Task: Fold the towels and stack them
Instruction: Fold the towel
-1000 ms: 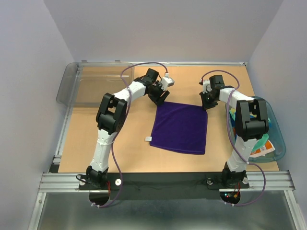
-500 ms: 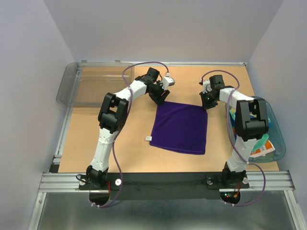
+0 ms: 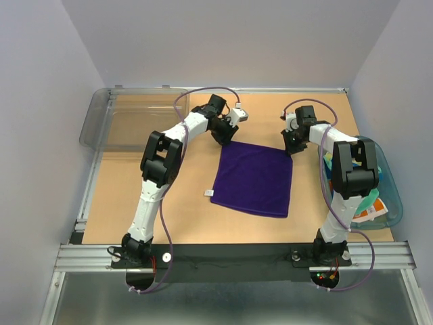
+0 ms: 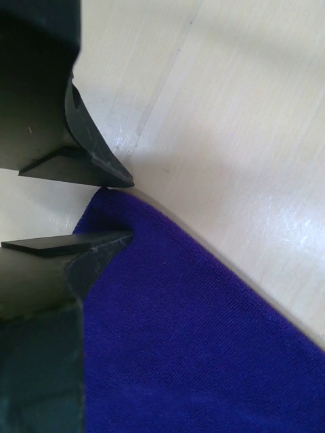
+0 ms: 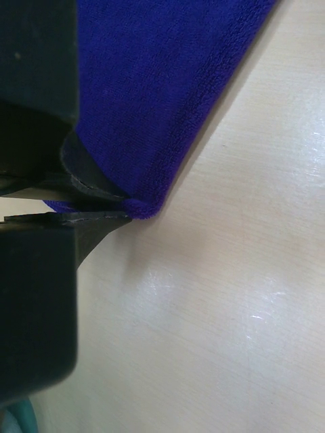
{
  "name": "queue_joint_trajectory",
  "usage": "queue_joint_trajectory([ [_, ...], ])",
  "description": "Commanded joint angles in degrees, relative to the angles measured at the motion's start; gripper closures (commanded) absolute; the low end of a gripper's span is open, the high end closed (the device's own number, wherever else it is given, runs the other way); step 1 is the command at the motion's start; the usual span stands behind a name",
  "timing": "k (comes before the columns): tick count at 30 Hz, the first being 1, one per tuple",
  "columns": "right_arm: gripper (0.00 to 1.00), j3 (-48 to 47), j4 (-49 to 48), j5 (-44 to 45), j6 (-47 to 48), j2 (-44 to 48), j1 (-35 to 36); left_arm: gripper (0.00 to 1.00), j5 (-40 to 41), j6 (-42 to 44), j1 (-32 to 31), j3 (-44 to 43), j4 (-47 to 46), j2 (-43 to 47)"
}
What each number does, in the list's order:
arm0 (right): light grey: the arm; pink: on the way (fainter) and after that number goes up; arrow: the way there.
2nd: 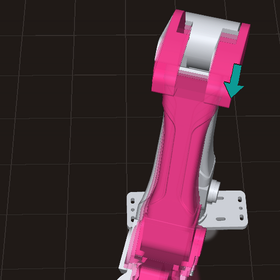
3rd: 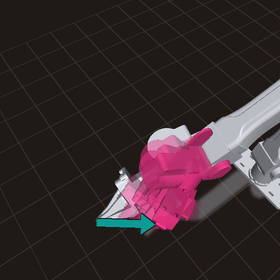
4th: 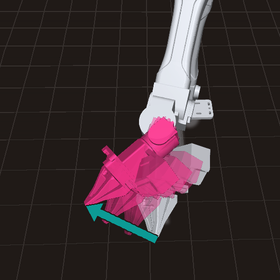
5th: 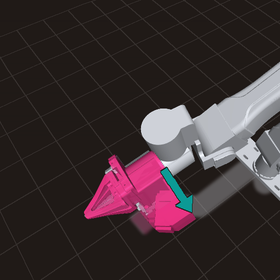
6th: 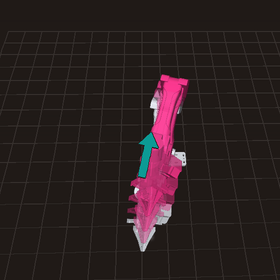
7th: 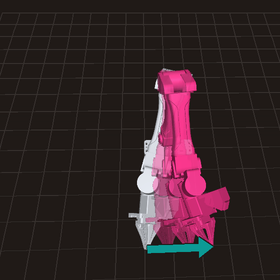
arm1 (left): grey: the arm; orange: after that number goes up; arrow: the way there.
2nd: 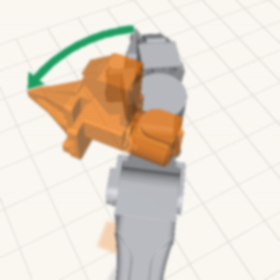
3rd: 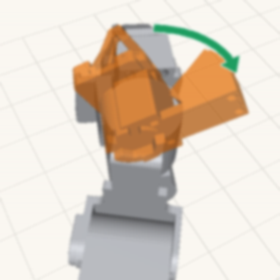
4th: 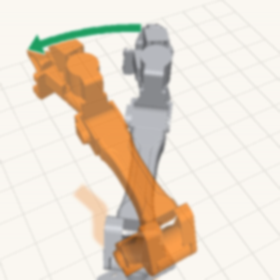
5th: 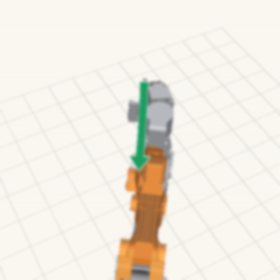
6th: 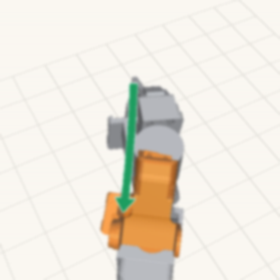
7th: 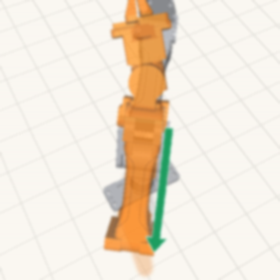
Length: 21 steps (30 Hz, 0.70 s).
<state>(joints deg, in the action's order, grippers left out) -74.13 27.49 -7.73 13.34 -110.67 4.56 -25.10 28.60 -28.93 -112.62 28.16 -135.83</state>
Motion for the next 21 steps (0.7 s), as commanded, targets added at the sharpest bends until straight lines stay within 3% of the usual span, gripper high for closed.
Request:
queue_joint_trajectory([
  [1,0.95,1.62,1.52,4.39,2.3,-5.78,-0.16,0.65,1.02,1.37,-0.78,0.47,7.08,-3.3],
  [8,0.95,-4.7,1.43,1.57,3.44,-8.85,-0.25,0.88,4.09,2.78,-0.08,0.56,6.29,-1.72],
  [9,0.95,-5.75,1.52,2.01,3.62,-9.21,-0.25,0.98,4.27,2.69,0.18,0.64,5.42,-1.2],
  [10,0.95,-6.46,1.43,2.27,4.14,-9.91,-0.16,1.0,4.71,2.69,0.8,0.82,5.15,-0.93],
  [21,0.96,-17.97,0.64,4.74,5.64,-10.88,-0.16,1.0,9.89,0.67,4.05,1.87,-3.63,6.01],
])
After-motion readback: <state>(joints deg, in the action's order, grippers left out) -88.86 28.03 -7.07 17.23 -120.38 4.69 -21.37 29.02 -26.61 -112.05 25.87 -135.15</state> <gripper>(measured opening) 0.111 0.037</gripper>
